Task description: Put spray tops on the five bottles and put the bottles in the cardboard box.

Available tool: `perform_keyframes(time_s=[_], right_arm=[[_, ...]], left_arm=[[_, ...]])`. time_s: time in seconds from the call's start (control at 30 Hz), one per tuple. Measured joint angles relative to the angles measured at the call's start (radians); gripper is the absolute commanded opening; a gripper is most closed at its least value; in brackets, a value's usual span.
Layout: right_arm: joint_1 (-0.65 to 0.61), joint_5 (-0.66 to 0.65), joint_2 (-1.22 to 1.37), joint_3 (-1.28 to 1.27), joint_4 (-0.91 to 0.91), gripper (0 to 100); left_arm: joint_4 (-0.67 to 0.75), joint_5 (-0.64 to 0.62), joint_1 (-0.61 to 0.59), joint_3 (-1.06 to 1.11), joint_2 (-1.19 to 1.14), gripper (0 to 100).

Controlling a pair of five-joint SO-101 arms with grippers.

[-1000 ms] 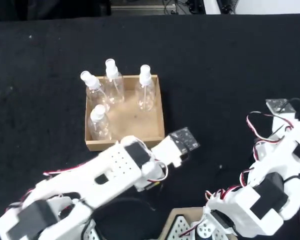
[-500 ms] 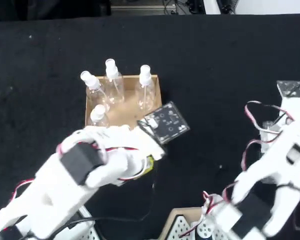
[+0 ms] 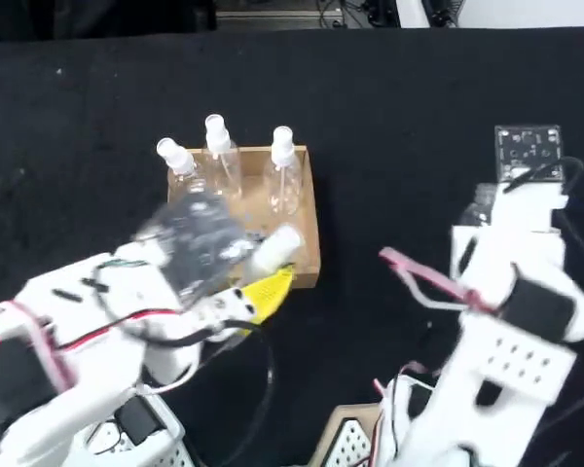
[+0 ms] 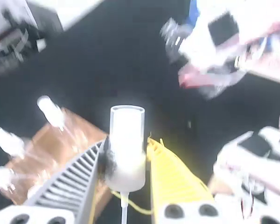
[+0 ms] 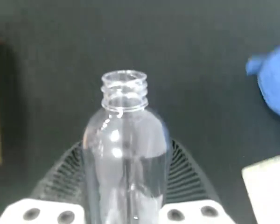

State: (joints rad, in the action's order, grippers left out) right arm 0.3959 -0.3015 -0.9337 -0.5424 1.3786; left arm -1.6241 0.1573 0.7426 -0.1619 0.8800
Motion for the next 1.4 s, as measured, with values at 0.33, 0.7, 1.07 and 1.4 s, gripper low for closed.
perform_keyframes(time_s=[0.33, 0.7, 1.07, 1.4], right_arm=[[-0.376, 0.262, -0.242, 0.000, -0.152, 1.1], [-0.715, 0.348, -0.493, -0.367, -0.585, 1.1], [-0.772, 0.350, -0.643, -0.557, -0.675, 1.1], [-0.783, 0.350, -0.640, -0.574, -0.683, 1.1]], left_arm=[[0.299, -0.158, -0.235, -0.086, 0.011, 3], [0.655, -0.212, -0.284, 0.009, 0.005, 3], [1.065, -0.397, -0.284, 0.204, -0.002, 3], [1.134, -0.284, -0.161, 0.236, -0.002, 3]])
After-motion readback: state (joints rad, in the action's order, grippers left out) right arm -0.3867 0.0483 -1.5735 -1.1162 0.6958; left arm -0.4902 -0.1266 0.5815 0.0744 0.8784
